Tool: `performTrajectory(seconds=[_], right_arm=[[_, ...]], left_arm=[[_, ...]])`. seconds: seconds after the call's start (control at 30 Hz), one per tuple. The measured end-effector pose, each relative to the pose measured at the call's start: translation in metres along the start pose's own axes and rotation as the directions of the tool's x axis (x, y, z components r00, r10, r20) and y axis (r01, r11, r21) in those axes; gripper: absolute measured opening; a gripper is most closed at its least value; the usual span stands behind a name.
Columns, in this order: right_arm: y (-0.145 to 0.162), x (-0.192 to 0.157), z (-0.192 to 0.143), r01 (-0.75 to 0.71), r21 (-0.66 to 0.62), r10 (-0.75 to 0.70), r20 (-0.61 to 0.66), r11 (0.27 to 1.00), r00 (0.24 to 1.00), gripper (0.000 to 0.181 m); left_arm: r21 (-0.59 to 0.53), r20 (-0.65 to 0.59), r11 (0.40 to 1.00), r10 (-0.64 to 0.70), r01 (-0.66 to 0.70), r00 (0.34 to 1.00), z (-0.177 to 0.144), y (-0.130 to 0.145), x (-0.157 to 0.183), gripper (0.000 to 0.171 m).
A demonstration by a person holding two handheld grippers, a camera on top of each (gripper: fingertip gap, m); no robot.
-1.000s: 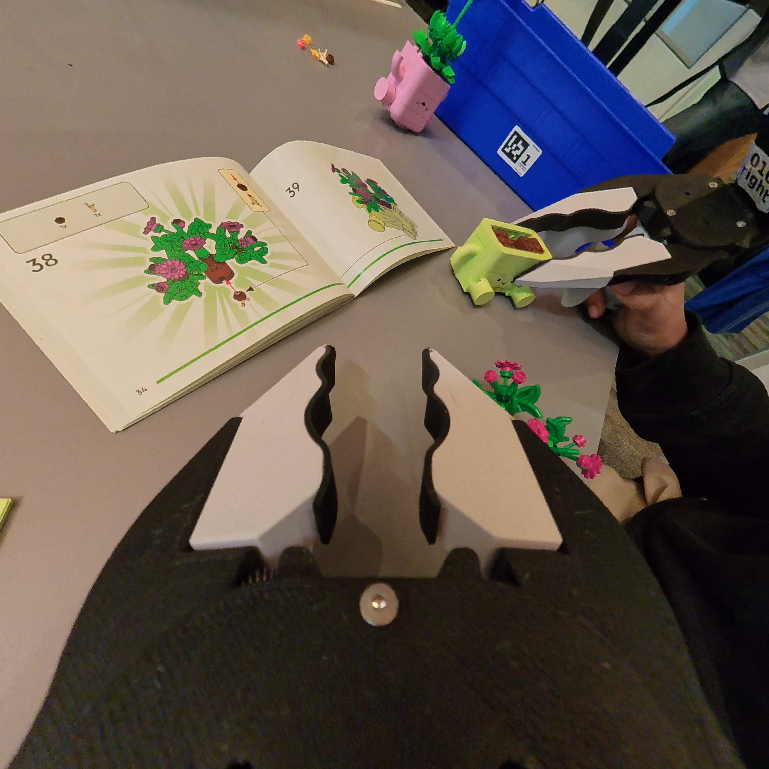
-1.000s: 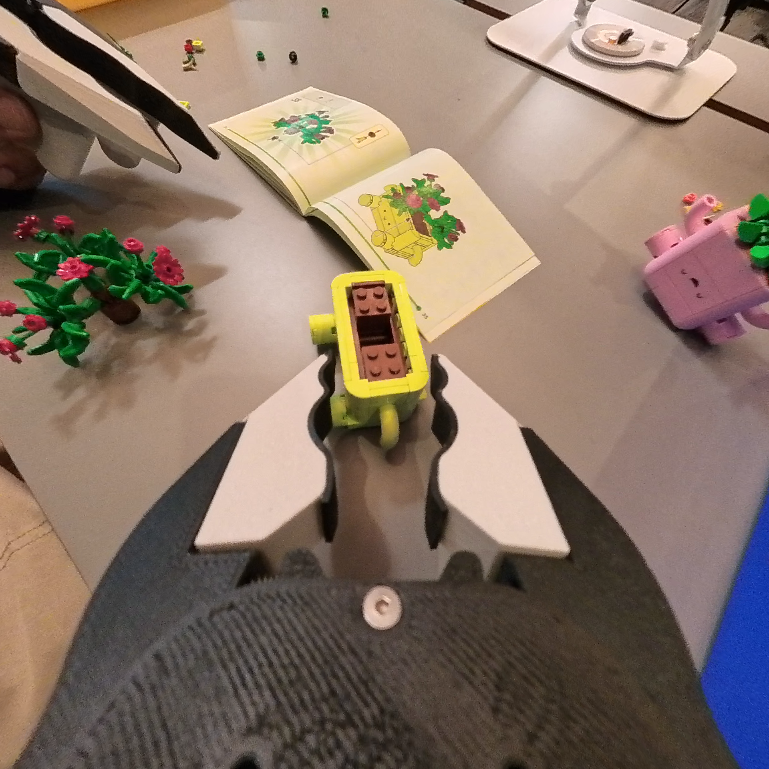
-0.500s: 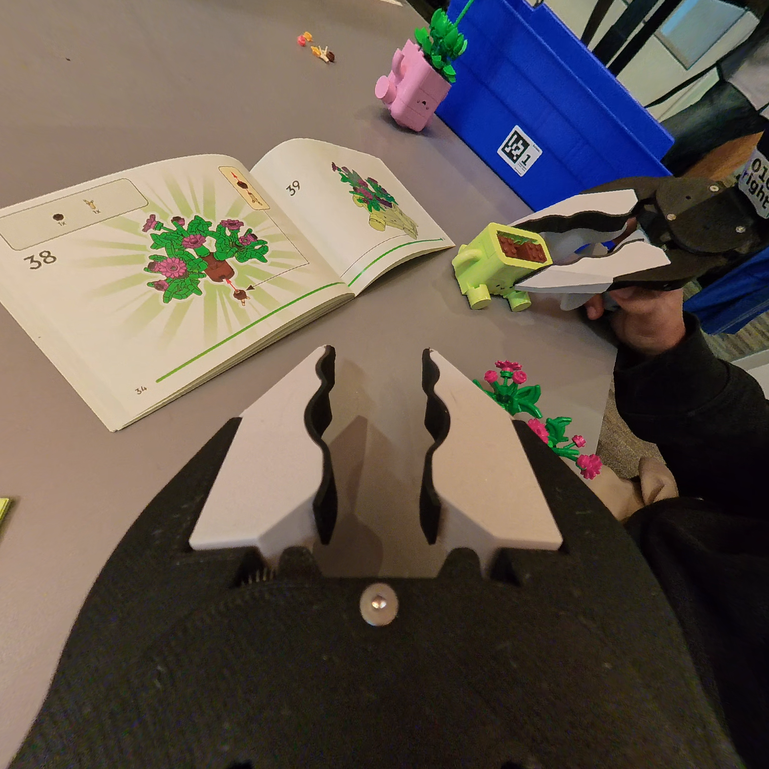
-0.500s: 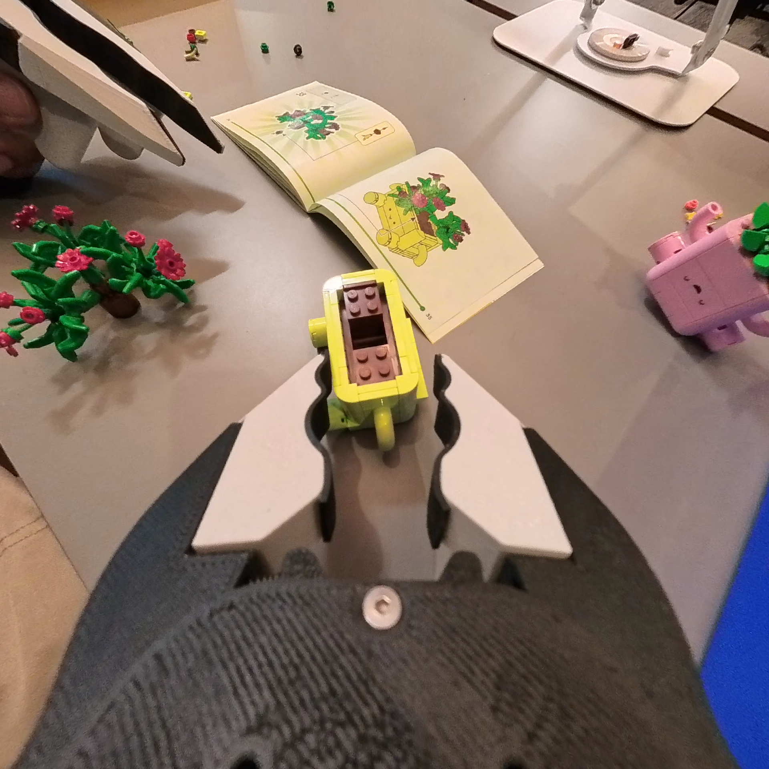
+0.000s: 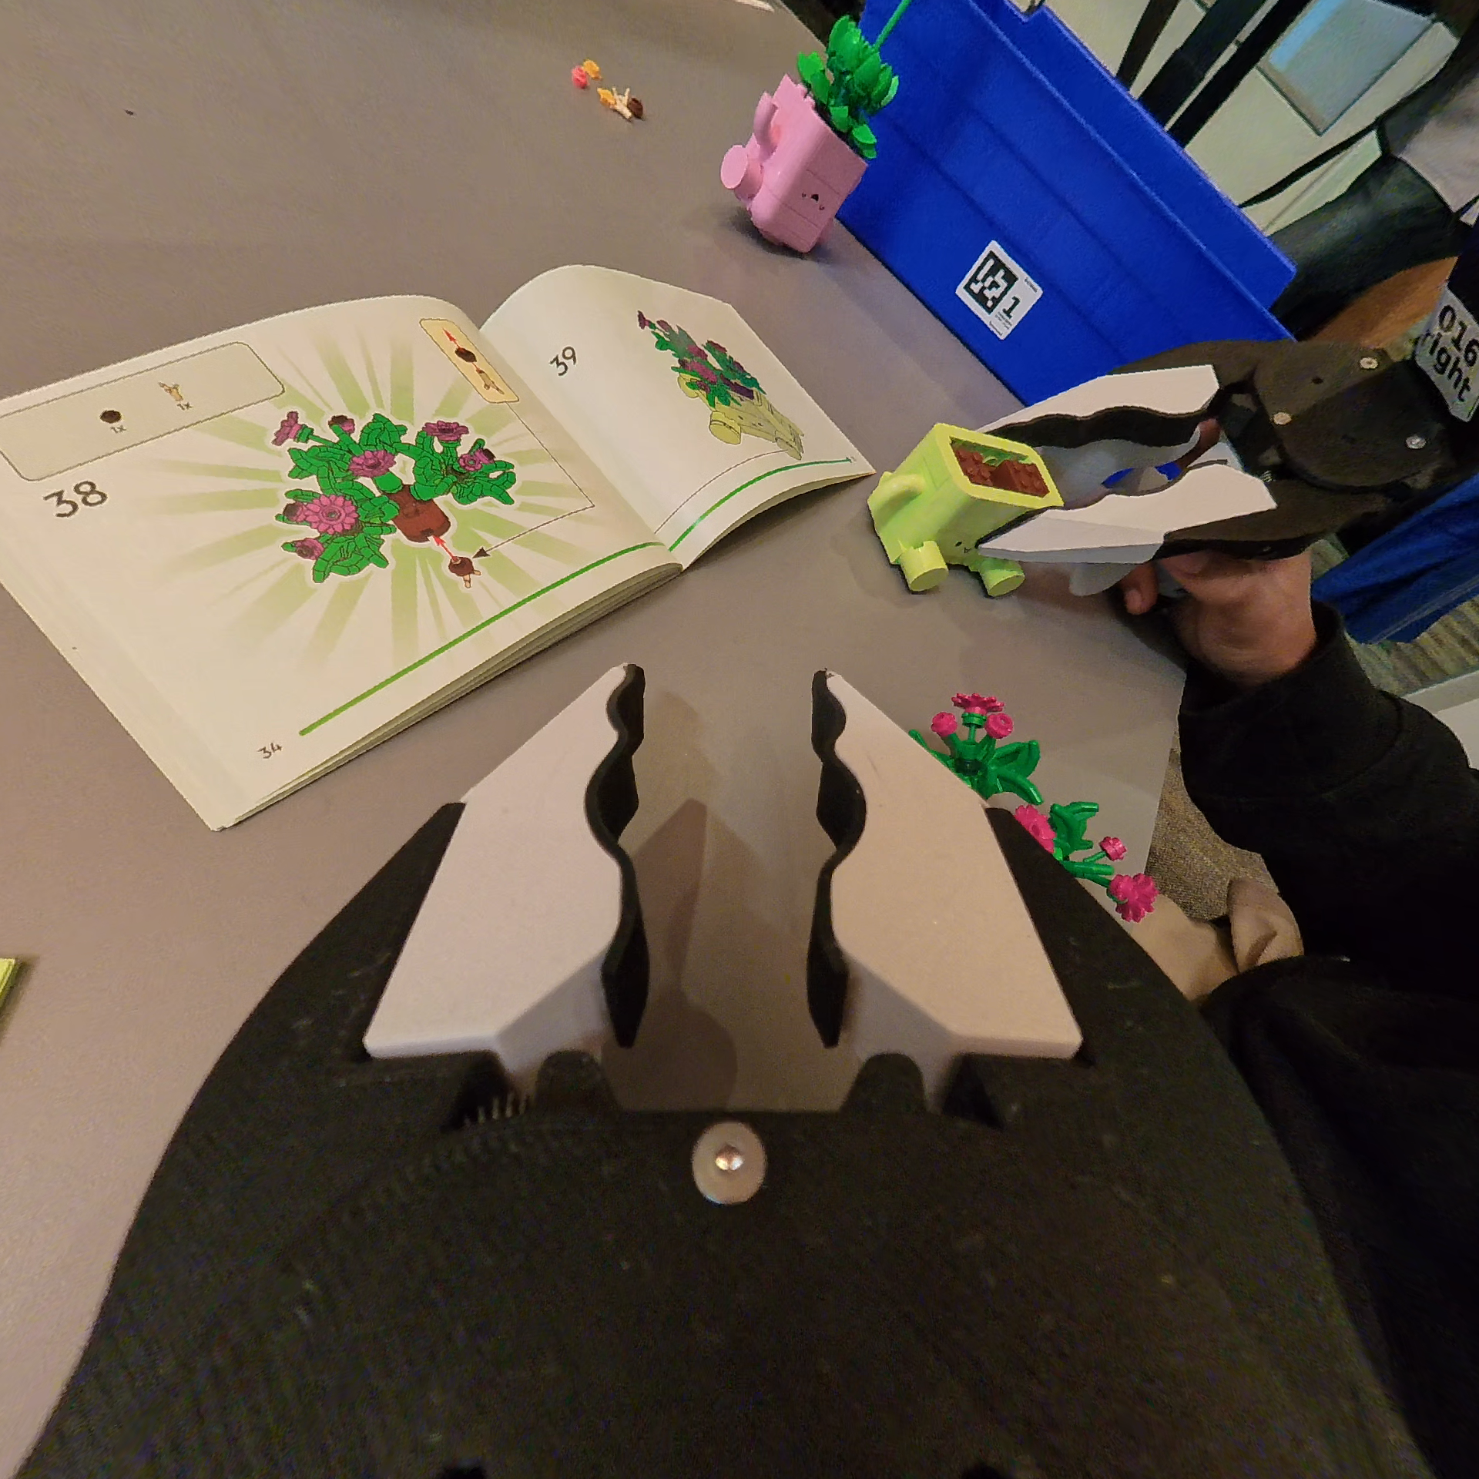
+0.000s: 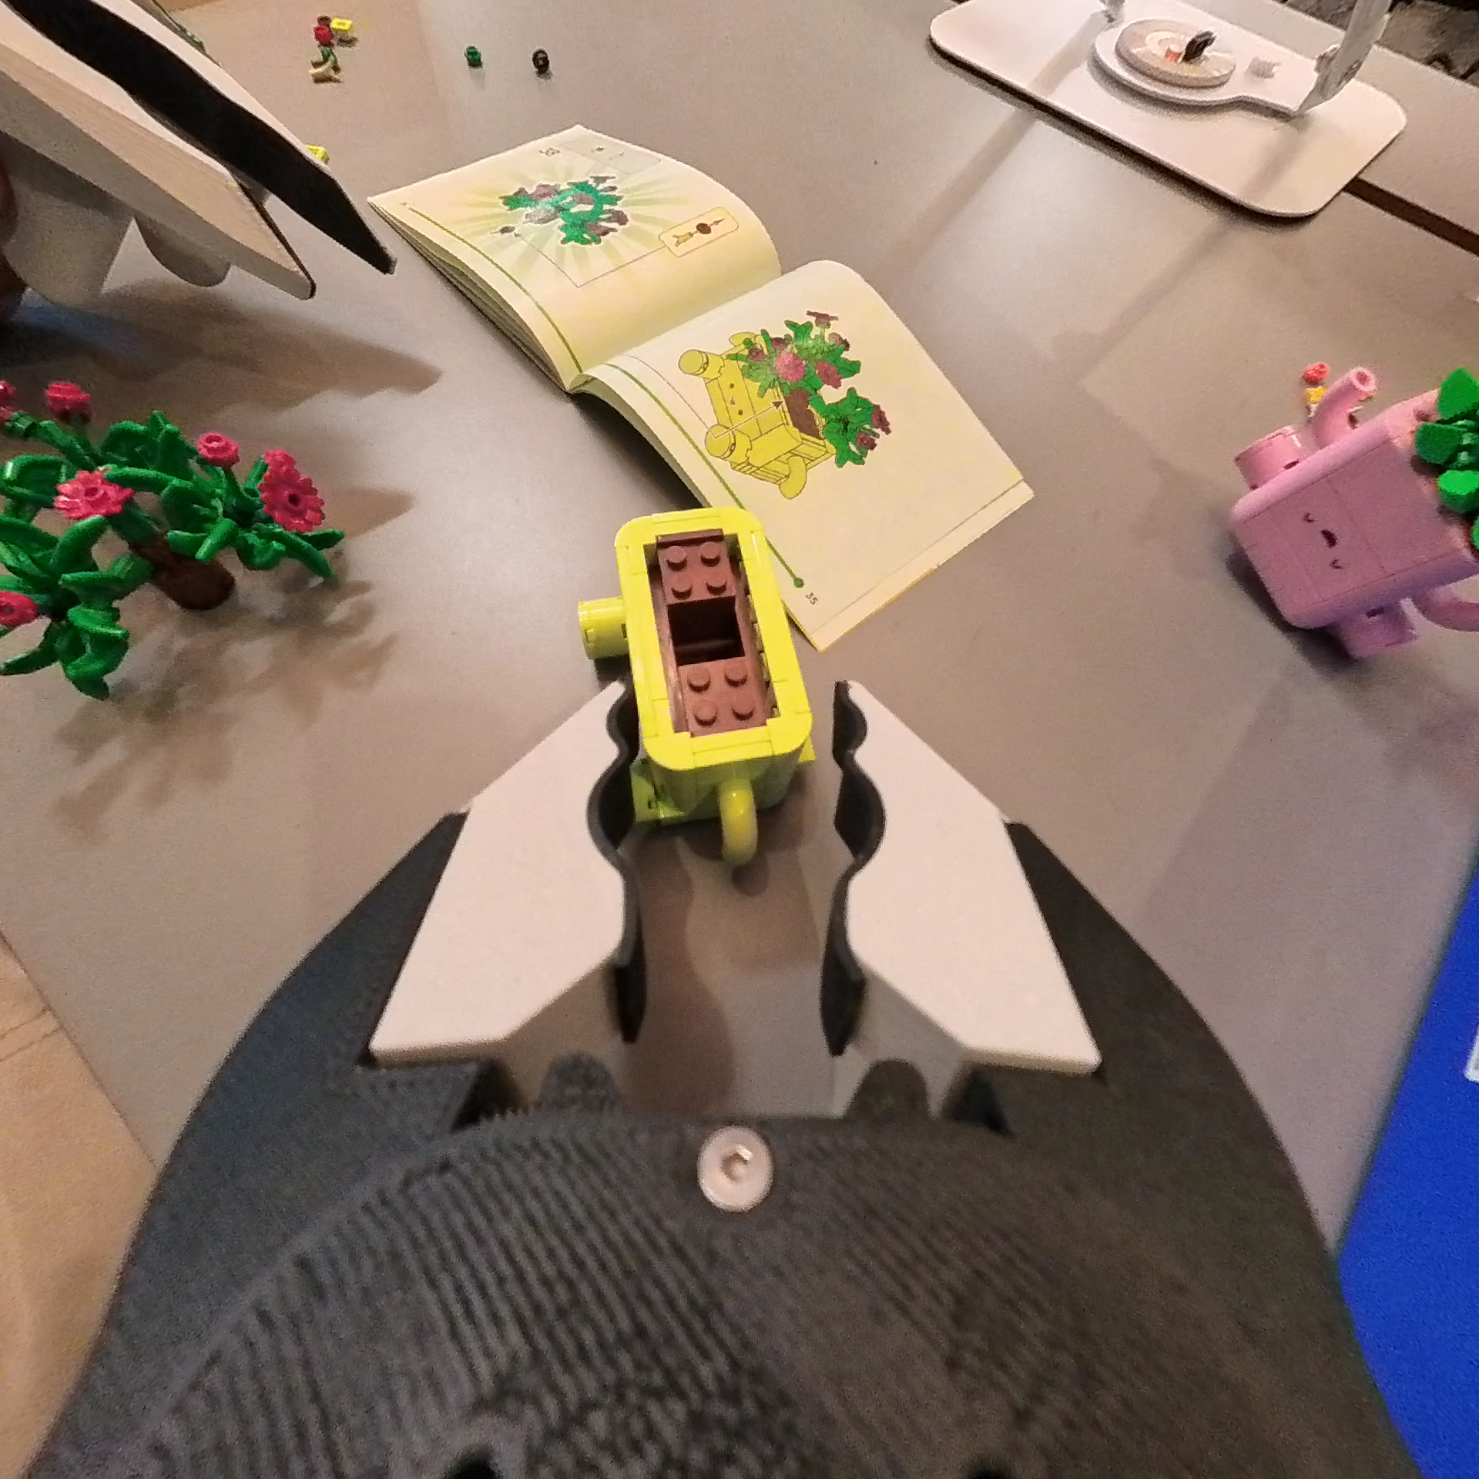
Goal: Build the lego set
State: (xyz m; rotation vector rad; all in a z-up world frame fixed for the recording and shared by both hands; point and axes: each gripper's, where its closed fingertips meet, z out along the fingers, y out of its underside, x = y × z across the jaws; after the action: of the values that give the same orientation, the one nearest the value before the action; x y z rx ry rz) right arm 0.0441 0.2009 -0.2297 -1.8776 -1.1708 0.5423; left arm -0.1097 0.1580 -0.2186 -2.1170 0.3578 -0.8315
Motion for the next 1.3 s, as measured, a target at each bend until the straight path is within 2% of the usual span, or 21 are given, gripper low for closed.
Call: performTrajectory(seconds=[0.6, 1.3], right_arm=[[0.0020, 0.0035, 0.0018, 0.007, -0.018, -0.008, -0.035, 1.000, 0.999, 0.048], [-0.0002, -0.0048, 0.0013, 0.066, -0.005, -0.066, -0.019, 0.998, 0.998, 0.046]], left_arm=[[-0.003, 0.000, 1.000, -0.004, 0.004, 1.000, -0.0004, 0.0003, -0.0001, 0.041], [-0.005, -0.001, 1.000, -0.005, 0.005, 1.000, 0.0002, 0.0008, -0.0002, 0.041]])
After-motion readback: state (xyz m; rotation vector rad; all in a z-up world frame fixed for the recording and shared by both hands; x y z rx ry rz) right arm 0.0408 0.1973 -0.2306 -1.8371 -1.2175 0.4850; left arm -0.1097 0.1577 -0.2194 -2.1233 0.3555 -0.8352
